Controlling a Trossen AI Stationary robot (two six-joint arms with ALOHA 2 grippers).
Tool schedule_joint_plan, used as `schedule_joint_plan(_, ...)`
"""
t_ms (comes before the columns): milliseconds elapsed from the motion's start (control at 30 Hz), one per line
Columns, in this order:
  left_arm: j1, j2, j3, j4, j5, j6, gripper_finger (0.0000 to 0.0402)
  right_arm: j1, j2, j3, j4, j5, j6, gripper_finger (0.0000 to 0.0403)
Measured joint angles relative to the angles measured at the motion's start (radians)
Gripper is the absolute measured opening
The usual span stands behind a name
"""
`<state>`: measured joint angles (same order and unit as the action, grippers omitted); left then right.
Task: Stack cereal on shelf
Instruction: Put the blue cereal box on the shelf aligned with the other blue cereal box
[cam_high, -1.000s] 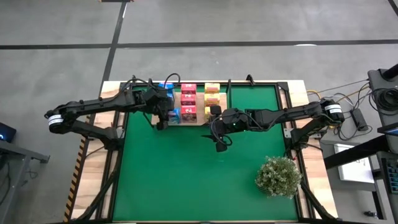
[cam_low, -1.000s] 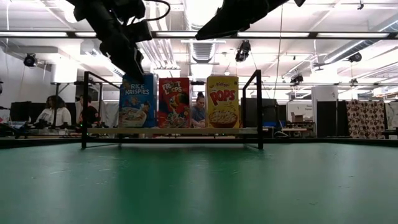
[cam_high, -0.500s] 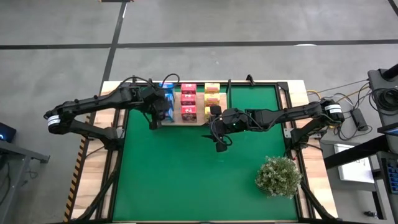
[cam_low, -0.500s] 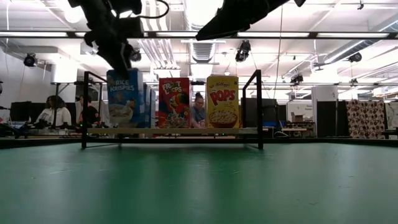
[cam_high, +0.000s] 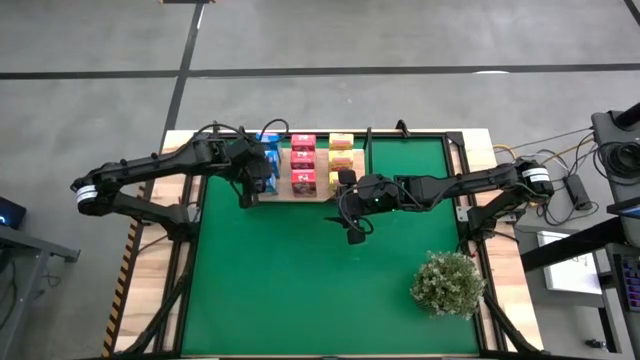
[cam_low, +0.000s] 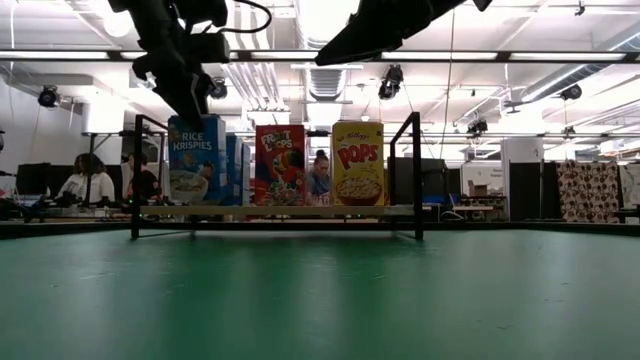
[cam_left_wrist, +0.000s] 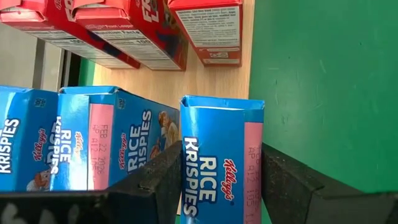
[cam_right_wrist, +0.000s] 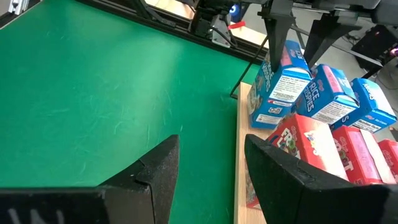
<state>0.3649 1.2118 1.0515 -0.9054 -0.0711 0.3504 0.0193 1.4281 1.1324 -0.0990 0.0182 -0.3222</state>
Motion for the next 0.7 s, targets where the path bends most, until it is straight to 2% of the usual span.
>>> schedule_joint_plan(700, 0.006, 0.061, -0.002, 0.014, 0.001, 0.007, 0.0175, 0.000, 0.000, 0.000, -0.001, 0.000, 0.001, 0.0173)
